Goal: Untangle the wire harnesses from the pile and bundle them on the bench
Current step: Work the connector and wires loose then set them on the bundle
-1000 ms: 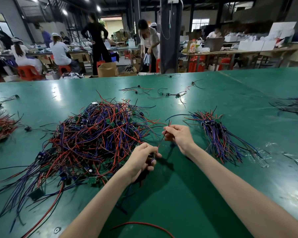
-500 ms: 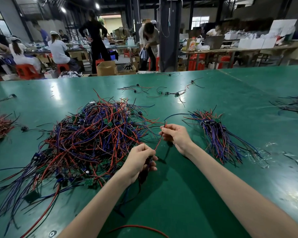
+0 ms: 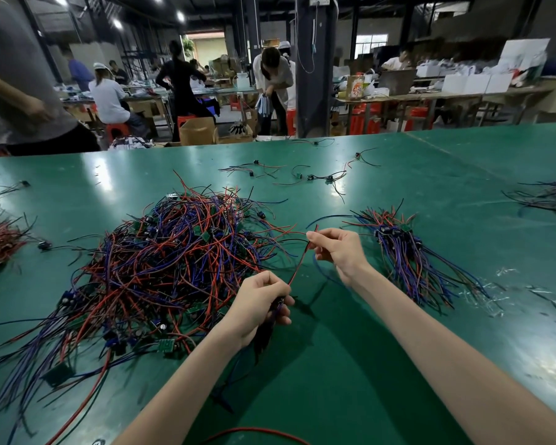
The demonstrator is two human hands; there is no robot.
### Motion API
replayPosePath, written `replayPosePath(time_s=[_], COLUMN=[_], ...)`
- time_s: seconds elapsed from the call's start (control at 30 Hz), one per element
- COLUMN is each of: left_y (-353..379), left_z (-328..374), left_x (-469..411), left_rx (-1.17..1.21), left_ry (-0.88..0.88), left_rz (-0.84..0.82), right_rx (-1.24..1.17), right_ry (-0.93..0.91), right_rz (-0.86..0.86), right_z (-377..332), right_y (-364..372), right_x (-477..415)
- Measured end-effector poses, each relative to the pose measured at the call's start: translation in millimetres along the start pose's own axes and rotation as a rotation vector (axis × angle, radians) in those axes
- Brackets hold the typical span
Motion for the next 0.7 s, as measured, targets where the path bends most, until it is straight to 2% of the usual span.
replayPosePath(time_s=[0.13,0.27,0.4,0.53,0.7], left_y=[0,-1,1,3,3], left_z=[2,4,4,2,5], left_x=[0,0,1,3,5], left_rx=[-0.029,-0.026,-0.027,-0.051,-0.055], left_ry=[0.019,0.045,0.057,0.045,0.048], left_rz=[-0.009,-0.01,-0.019,-0.044,-0.051], right_rx=[-0.192,-0.251,-0.232,-0.104,-0.27], right_ry=[0.081,0.119,0.081,0.009,0.066], right_rz=[-0.075,-0.089,-0.031,0.071,0.134], right_z=[-5,-5,-6,-8,-8], right_y=[3,2,-5,-15,-21], right_x=[5,10,14,17,22])
Point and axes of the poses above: each hand's wrist, its own x-axis away from the middle knuckle, its own y-axis out of the palm, z = x × y, the point moved 7 cm from there along -x, towards the middle knuckle, and after that the axes turned 5 degrees about x, right-handed, at the moved point
